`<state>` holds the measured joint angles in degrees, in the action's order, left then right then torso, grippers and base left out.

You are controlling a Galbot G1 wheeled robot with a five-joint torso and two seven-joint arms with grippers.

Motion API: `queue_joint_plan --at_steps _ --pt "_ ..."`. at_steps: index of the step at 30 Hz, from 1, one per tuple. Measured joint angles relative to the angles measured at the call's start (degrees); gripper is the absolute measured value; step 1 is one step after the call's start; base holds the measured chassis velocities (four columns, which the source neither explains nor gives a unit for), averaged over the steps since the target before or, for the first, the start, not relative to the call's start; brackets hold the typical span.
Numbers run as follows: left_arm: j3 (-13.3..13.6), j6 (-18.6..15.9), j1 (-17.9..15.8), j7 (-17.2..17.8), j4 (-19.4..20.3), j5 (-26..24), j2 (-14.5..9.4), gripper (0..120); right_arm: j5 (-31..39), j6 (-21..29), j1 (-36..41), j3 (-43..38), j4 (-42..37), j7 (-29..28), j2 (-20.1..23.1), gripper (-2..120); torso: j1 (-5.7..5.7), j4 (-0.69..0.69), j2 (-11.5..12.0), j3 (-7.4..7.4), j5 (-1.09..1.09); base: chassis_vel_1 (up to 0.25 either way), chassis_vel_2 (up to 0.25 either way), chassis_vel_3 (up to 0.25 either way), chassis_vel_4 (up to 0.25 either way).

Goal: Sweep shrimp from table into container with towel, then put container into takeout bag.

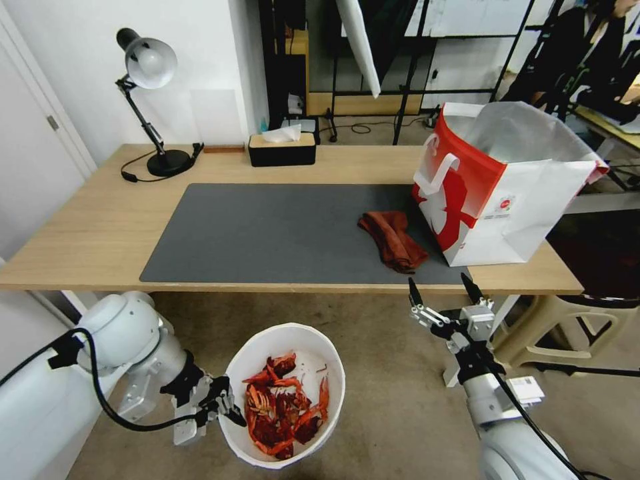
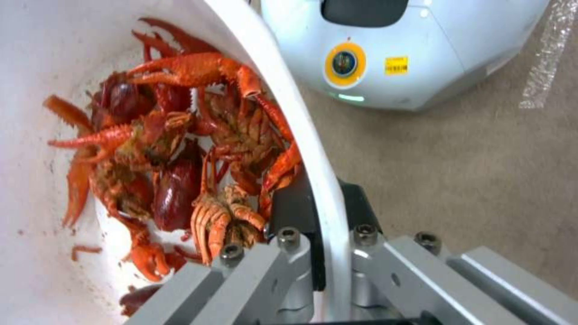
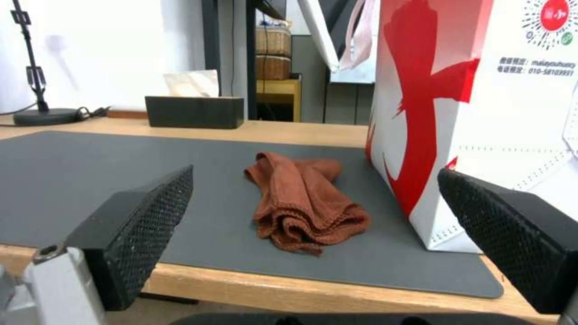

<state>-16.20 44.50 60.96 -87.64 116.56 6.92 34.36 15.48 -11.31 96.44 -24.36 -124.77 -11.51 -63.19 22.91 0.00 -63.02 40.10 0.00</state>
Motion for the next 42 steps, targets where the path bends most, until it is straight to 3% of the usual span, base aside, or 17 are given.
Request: queue_joint_plan --at_steps 3,6,11,15,20,22,24,25,27,28,30,31,35,37,38,40,42 --pt "-0.5 -0.7 -1.0 0.0 0.0 -2.0 -1.5 0 -0.1 -0.5 0.5 -0.3 0.0 0.2 -0.3 100 0.01 0.01 0.0 0.0 0.0 0.0 0.0 0.0 0.0" --pt "-0.6 -1.8 -3.9 0.2 -0.1 -5.8 -4.9 0 -0.8 -1.3 1.5 -0.1 0.3 0.5 -1.1 100 0.0 0.01 0.0 0.0 0.0 0.0 0.0 0.0 0.0" --pt "0.4 -2.8 -7.7 0.5 -0.5 -9.1 -6.9 0 -1.4 -1.6 1.8 0.3 0.3 0.7 -1.7 100 0.01 0.0 0.0 0.0 0.0 0.0 0.0 0.0 0.0" --pt "2.0 -4.3 -13.7 1.7 -1.9 -13.3 -9.9 0 -1.8 -1.6 1.4 1.3 0.1 0.9 -1.8 100 0.0 0.0 0.0 0.0 0.0 0.0 0.0 0.0 0.0" --pt "3.4 -4.8 -17.4 2.4 -3.3 -15.5 -11.3 0 -1.9 -1.4 1.3 1.4 0.0 0.9 -1.7 100 0.01 0.02 0.0 0.0 0.0 0.0 0.0 0.0 0.0" --pt "5.4 -5.2 -22.0 2.9 -5.0 -16.6 -11.7 0 -1.9 -1.3 1.3 1.4 -0.4 1.0 -1.6 100 0.01 0.01 0.0 0.0 0.0 0.0 0.0 0.0 0.0" --pt "8.0 -5.3 -26.1 2.9 -6.6 -16.9 -11.1 0 -2.0 -1.2 1.4 1.6 -0.5 1.1 -1.7 100 0.01 0.01 0.0 0.0 0.01 0.0 0.0 0.0 0.0" --pt "8.0 -5.3 -26.1 2.9 -6.6 -16.9 -11.1 0 -2.0 -1.2 1.4 1.6 -0.5 1.1 -1.7 100 0.01 0.01 0.0 0.0 0.01 0.0 0.0 0.0 0.0" --pt "13.1 -5.2 -31.5 2.9 -8.7 -17.3 -10.2 0 -2.2 -1.2 1.6 1.6 -0.5 1.2 -1.8 100 0.01 0.0 0.0 0.01 -0.01 0.0 0.0 0.0 0.0" --pt "13.1 -5.2 -31.5 2.9 -8.7 -17.3 -10.2 0 -2.2 -1.2 1.6 1.6 -0.5 1.2 -1.8 100 0.01 0.0 0.0 0.01 -0.01 0.0 0.0 0.0 0.0" --pt "17.8 -4.8 -37.5 2.9 -11.4 -17.3 -8.6 0 -2.3 -1.1 2.0 1.5 -0.6 1.2 -1.8 100 0.02 0.0 0.0 0.01 -0.01 0.0 0.0 0.0 0.0" --pt "17.8 -4.8 -37.5 2.9 -11.4 -17.3 -8.6 0 -2.3 -1.1 2.0 1.5 -0.6 1.2 -1.8 100 0.02 0.0 0.0 0.01 -0.01 0.0 0.0 0.0 0.0" --pt "21.1 -4.4 -42.9 2.7 -13.9 -17.4 -6.7 0 -2.3 -1.1 2.3 1.2 -0.7 1.2 -2.0 100 0.02 0.0 0.0 0.01 0.02 0.0 0.0 0.0 0.0" --pt "24.4 -4.3 -48.4 2.7 -17.0 -17.4 -4.0 0 -2.5 -1.2 2.7 1.1 -0.8 1.3 -2.3 100 0.02 0.0 0.0 0.01 0.0 0.0 0.0 0.0 0.0" --pt "24.4 -4.3 -48.4 2.7 -17.0 -17.4 -4.0 0 -2.5 -1.2 2.7 1.1 -0.8 1.3 -2.3 100 0.02 0.0 0.0 0.01 0.0 0.0 0.0 0.0 0.0" --pt "26.8 -4.4 -52.5 2.7 -19.5 -16.9 -0.8 0 -3.0 -1.3 3.1 1.1 -0.8 1.4 -2.8 100 0.02 -0.01 0.0 0.01 0.0 0.0 0.0 0.0 0.0" --pt "27.4 -4.5 -53.4 2.7 -20.0 -16.7 0.1 0 -3.1 -1.3 3.1 1.1 -0.7 1.4 -2.9 100 0.02 -0.02 0.0 0.01 0.01 0.0 0.0 0.0 0.0"
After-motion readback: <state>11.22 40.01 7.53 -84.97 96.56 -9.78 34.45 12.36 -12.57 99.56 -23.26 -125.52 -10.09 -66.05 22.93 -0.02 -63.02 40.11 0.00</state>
